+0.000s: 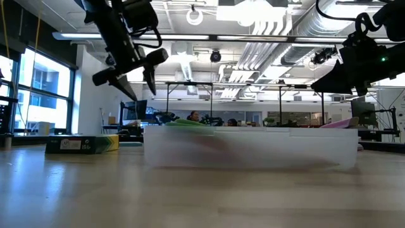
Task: Pack school essentials
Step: Put the blue sticky note into the blue supply box
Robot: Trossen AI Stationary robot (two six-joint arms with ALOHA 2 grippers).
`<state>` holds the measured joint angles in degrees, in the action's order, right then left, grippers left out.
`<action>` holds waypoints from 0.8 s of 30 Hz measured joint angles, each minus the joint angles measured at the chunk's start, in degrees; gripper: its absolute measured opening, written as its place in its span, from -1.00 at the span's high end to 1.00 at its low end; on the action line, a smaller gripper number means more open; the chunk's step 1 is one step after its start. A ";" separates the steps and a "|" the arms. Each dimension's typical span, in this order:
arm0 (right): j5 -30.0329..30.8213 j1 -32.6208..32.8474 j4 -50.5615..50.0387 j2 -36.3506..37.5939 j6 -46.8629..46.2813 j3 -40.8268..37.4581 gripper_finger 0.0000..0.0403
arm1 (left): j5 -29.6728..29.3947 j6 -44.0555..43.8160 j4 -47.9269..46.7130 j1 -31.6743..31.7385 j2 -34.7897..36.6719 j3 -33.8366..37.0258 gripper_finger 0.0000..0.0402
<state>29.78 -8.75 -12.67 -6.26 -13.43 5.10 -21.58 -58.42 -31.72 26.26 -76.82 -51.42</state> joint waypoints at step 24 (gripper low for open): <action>-0.02 0.00 -0.02 0.00 0.00 0.00 0.38 | 8.32 -29.53 -10.48 7.91 -7.65 0.00 -0.75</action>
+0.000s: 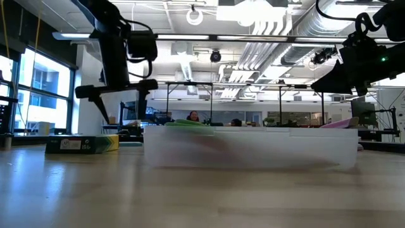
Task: Pack school essentials
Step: Put the blue sticky note into the blue supply box
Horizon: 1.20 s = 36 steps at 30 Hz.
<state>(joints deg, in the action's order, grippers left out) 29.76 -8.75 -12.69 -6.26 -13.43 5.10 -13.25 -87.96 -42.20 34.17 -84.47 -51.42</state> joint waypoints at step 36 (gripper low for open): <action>0.00 0.00 0.00 0.00 0.00 0.00 0.38 | 10.21 2.64 6.51 9.01 -10.58 -0.04 -0.99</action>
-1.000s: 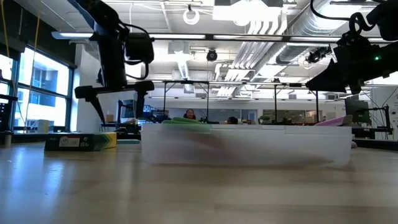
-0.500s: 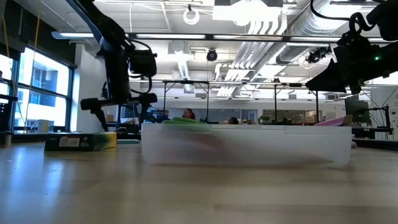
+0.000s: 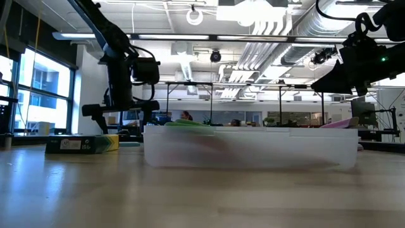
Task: Pack school essentials
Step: Put the blue sticky note into the blue supply box
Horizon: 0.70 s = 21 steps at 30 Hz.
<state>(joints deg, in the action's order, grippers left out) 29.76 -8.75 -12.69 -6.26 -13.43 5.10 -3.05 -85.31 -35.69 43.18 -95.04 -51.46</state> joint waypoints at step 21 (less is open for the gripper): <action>0.00 0.00 0.00 0.00 0.00 0.00 0.38 | -3.17 0.65 -8.49 -0.40 1.18 -3.39 -0.99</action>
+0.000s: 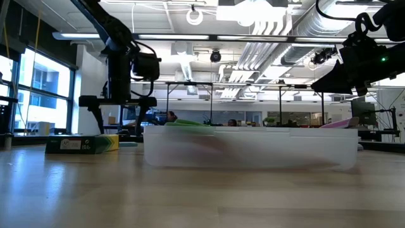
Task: Pack school essentials
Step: Put the blue sticky note into the blue supply box
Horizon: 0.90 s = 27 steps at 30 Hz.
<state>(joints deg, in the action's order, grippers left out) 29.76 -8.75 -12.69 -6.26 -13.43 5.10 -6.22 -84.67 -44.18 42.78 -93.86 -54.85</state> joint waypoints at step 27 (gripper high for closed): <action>0.01 0.00 0.00 0.00 0.00 0.00 0.38 | -0.34 0.49 6.80 -0.22 -3.96 3.46 -0.99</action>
<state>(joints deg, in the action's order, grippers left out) 29.76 -8.75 -12.69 -6.26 -13.43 5.10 -6.56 -84.18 -37.38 42.57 -97.82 -51.39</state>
